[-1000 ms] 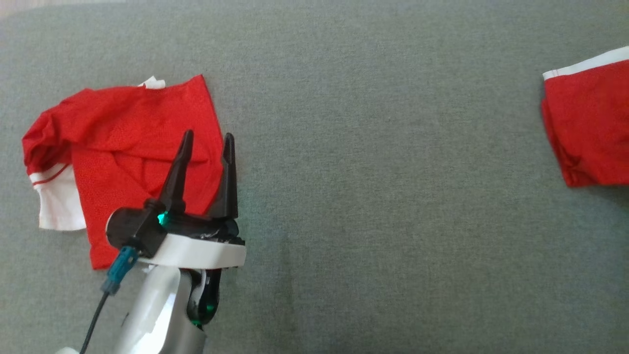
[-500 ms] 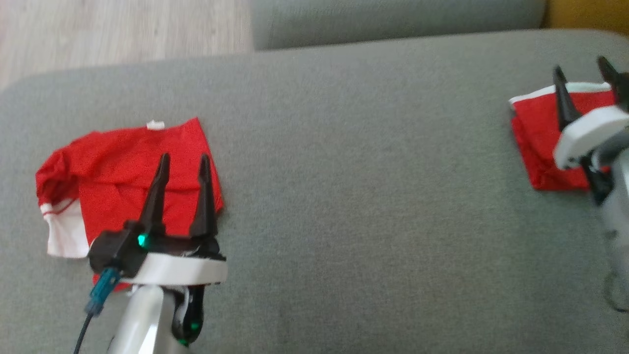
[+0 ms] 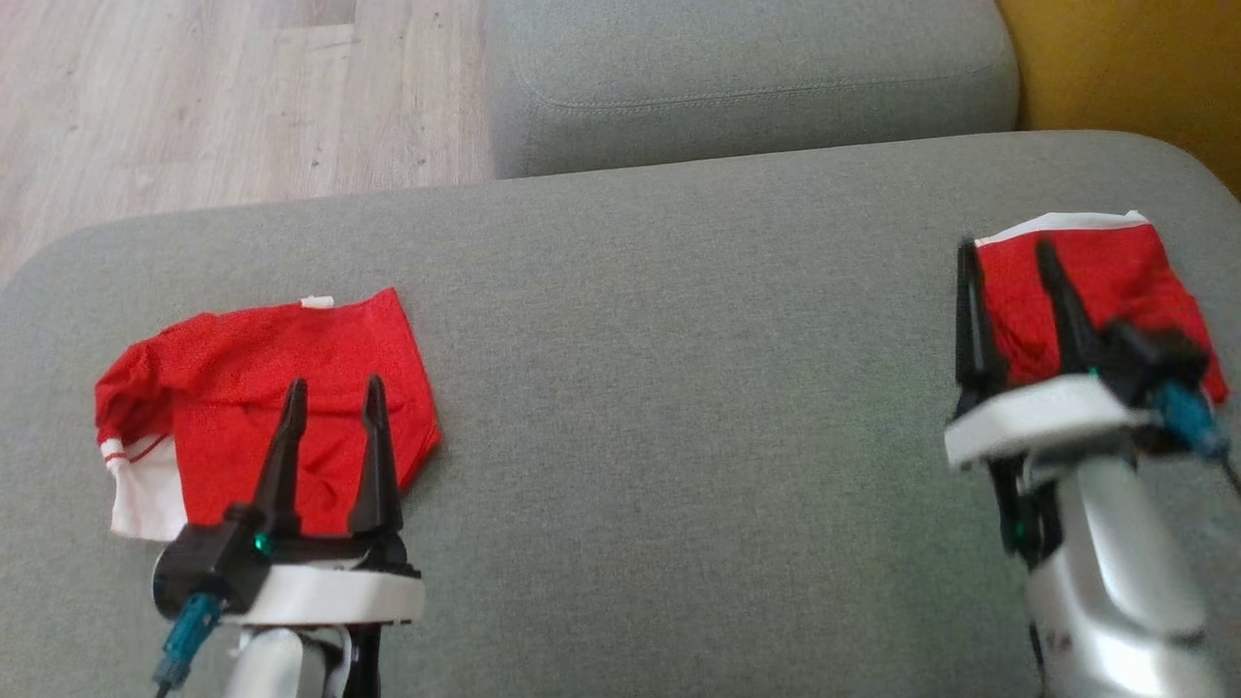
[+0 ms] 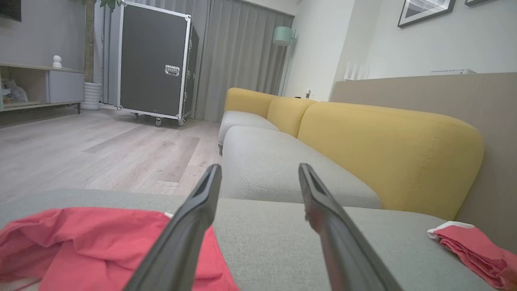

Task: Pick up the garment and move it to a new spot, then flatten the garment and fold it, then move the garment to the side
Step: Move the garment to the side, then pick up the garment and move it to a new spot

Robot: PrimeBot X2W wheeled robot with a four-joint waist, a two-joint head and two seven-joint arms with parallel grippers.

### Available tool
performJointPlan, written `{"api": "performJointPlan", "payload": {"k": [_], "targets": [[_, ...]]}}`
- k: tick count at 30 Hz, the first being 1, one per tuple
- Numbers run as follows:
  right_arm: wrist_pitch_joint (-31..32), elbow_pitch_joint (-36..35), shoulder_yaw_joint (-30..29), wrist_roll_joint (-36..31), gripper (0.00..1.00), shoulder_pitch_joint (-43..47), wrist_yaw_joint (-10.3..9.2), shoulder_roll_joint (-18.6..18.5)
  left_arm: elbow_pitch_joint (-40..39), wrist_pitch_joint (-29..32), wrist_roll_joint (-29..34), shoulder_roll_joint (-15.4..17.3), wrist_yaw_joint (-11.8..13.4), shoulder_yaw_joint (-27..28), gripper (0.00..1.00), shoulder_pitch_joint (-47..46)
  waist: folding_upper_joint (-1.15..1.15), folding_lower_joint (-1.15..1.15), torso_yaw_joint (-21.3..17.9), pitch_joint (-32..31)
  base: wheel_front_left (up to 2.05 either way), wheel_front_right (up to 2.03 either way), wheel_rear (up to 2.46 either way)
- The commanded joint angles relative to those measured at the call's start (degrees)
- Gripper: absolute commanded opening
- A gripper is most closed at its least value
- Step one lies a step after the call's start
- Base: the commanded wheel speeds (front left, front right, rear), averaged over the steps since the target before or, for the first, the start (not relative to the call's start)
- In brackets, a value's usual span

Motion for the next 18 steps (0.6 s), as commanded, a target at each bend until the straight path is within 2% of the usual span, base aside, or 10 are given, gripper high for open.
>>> {"api": "performJointPlan", "payload": {"k": [1,10,18], "targets": [[-0.7,-4.9,1.0,0.1,1.0,3.1,-0.04,0.9,-1.0,-0.3,0.5,0.5,0.3,2.4,1.0,-1.0,0.0,0.01,0.2,0.2,0.0,0.0,0.0],[-0.7,-11.3,3.3,2.7,1.0,14.3,-0.04,1.2,0.4,-0.3,-0.1,0.5,0.4,2.1,1.0,0.8,0.0,0.01,0.5,0.7,0.0,0.0,0.0],[-0.7,-13.1,3.5,3.1,1.0,16.0,-0.04,1.2,0.0,-0.3,-0.7,0.5,1.2,1.9,1.0,1.5,0.0,0.01,0.4,0.6,0.0,0.0,0.0]]}}
